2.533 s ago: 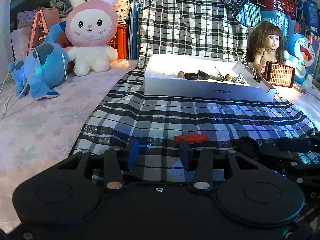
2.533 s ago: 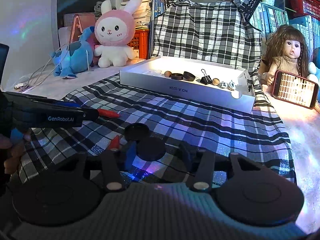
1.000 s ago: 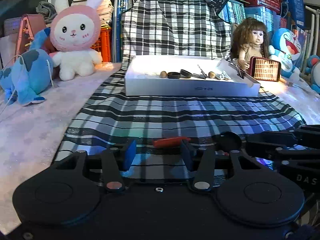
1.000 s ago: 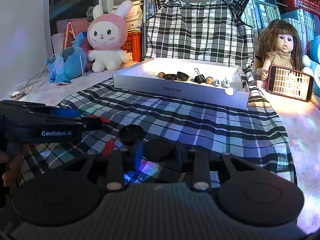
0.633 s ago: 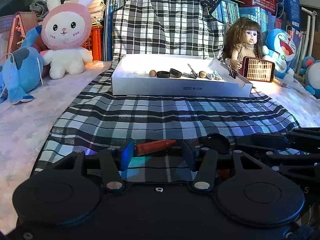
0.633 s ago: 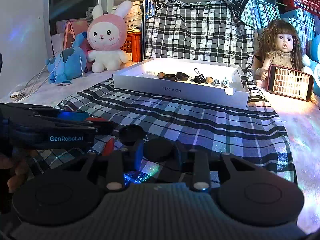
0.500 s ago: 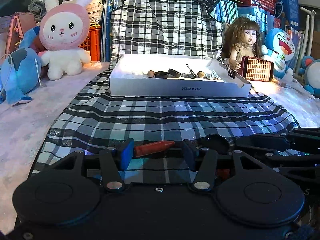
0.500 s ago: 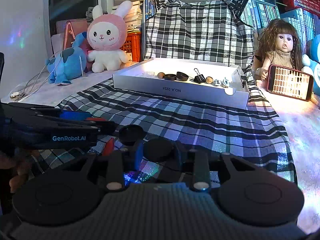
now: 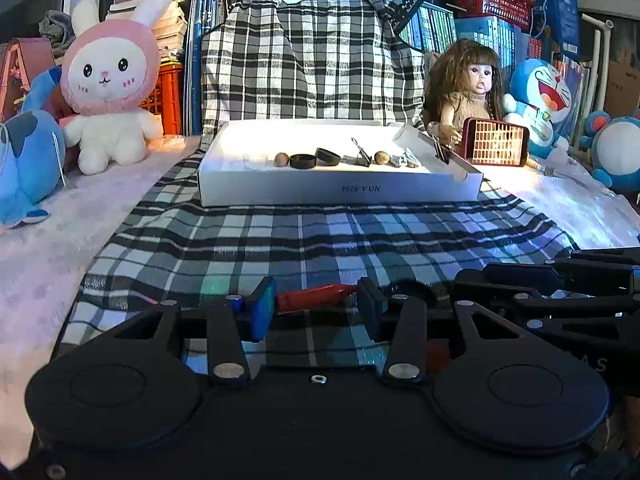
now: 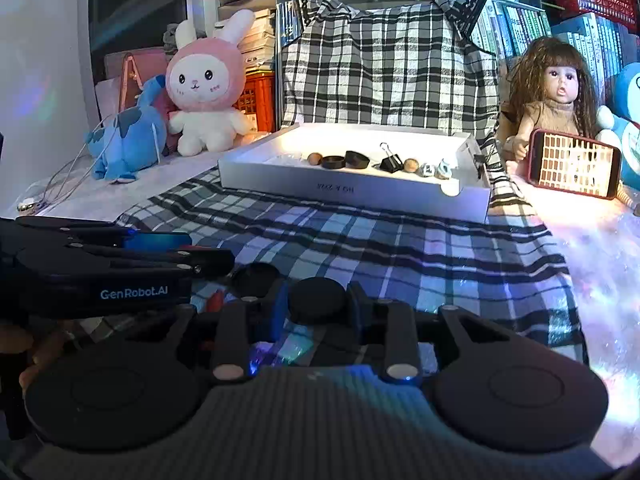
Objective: Organize rigid objects
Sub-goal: 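Carry the red stick and black disc into the white box and open both tools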
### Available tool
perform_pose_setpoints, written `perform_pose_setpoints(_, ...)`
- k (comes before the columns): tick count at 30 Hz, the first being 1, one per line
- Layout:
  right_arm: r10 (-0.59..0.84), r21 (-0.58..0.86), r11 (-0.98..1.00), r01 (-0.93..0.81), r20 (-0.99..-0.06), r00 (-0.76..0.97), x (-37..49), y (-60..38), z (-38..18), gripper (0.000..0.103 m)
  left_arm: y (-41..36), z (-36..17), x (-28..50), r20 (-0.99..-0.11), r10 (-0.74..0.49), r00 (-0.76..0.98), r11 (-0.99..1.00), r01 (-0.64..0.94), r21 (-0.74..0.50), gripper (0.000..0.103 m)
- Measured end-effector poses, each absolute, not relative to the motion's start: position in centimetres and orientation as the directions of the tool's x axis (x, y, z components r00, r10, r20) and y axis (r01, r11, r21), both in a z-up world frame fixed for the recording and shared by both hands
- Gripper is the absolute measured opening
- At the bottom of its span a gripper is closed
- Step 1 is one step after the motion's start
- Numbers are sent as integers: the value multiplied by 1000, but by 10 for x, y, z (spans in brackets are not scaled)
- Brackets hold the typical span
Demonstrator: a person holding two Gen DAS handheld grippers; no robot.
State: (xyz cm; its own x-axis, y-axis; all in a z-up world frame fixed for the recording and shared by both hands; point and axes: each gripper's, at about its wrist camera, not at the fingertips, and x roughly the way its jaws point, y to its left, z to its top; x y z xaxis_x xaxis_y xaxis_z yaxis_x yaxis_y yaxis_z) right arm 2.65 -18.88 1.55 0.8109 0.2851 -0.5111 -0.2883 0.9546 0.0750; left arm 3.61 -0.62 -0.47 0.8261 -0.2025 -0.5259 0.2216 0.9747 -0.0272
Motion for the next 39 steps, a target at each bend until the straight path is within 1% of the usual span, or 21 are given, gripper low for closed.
perform_pose_setpoints(7,245,66,968,-244,-480,842,46,-199,34,37,-6,17,58,-524,-210,826,974,223,-38,42)
perform_pose_setpoints(13,207,93,978,-185,-485,850,83,-215,48,37,-11,36,95,-516,-213,830,973,226,-38,42)
perform_pose_setpoints(20,167,114,985,-127,-499,850,128,-226,55,37,-9,47,148,-525,-226,821,974,196,-112,42)
perform_pose_setpoints(24,147,127,988,-93,-522,840,153,-231,55,37,-10,47,176,-534,-200,821,980,175,-98,42)
perform_pose_setpoints(30,120,140,989,-48,-565,816,187,-237,50,37,-14,36,212,-574,-172,801,984,159,-73,42)
perform_pose_setpoints(39,85,117,993,-16,-608,789,214,-238,38,37,-11,20,249,-618,-139,774,990,124,-68,42)
